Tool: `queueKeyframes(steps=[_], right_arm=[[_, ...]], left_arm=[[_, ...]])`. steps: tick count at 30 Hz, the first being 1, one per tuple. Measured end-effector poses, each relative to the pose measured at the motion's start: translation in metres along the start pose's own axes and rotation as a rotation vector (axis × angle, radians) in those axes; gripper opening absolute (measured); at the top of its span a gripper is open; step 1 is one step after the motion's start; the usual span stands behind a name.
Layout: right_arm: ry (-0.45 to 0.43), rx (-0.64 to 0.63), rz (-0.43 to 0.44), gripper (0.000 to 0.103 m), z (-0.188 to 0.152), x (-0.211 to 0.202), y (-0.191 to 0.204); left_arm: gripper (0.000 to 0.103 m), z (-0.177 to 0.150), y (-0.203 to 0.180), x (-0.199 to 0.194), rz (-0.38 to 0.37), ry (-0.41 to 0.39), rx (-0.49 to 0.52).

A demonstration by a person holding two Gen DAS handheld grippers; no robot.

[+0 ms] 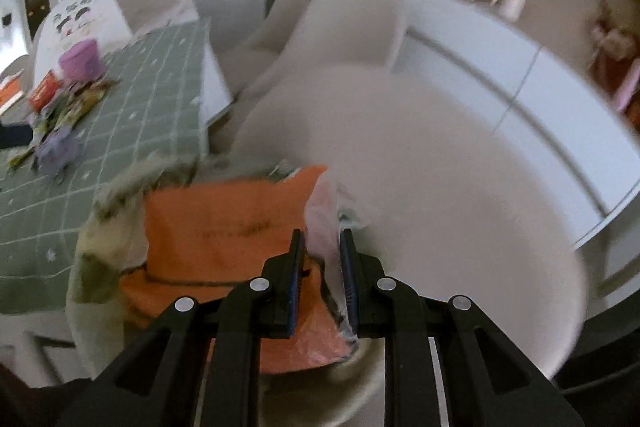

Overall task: Collect trash
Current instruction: 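Carry the milk carton and orange bag to the yellow trash bag and release both, then move both tools back to the table over the remaining trash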

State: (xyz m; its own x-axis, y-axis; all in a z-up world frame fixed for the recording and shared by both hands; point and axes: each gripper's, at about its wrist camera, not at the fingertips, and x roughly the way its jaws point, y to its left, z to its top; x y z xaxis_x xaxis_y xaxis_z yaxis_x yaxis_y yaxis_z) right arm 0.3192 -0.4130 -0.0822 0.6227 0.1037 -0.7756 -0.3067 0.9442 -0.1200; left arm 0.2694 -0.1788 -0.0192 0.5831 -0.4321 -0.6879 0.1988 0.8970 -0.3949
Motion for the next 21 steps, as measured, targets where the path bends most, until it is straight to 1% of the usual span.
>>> queueKeyframes(steps=[2, 6, 9, 11, 15, 17, 19, 21], right_arm=[[0.03, 0.029, 0.045, 0.019, -0.005, 0.007, 0.003], [0.077, 0.14, 0.121, 0.019, -0.02, 0.017, -0.005], [0.102, 0.159, 0.124, 0.019, -0.029, 0.021, -0.003], [0.103, 0.167, 0.12, 0.019, -0.032, 0.019, -0.001], [0.06, 0.235, 0.136, 0.022, -0.032, 0.004, -0.008], [0.028, 0.278, 0.159, 0.032, -0.03, -0.007, -0.013], [-0.003, 0.292, 0.148, 0.034, -0.028, -0.019, -0.014], [-0.029, 0.289, 0.123, 0.034, -0.025, -0.032, -0.01]], left_arm=[[0.084, -0.003, 0.006, -0.007, 0.022, -0.016, -0.02], [0.084, -0.009, 0.015, -0.015, 0.069, -0.046, -0.043], [0.084, -0.014, 0.024, -0.018, 0.089, -0.041, -0.058], [0.084, -0.016, 0.029, -0.02, 0.098, -0.036, -0.066], [0.084, -0.017, 0.04, -0.027, 0.108, -0.037, -0.076], [0.084, -0.017, 0.047, -0.032, 0.118, -0.04, -0.078], [0.084, -0.015, 0.054, -0.038, 0.132, -0.051, -0.091], [0.084, -0.014, 0.064, -0.044, 0.139, -0.064, -0.107]])
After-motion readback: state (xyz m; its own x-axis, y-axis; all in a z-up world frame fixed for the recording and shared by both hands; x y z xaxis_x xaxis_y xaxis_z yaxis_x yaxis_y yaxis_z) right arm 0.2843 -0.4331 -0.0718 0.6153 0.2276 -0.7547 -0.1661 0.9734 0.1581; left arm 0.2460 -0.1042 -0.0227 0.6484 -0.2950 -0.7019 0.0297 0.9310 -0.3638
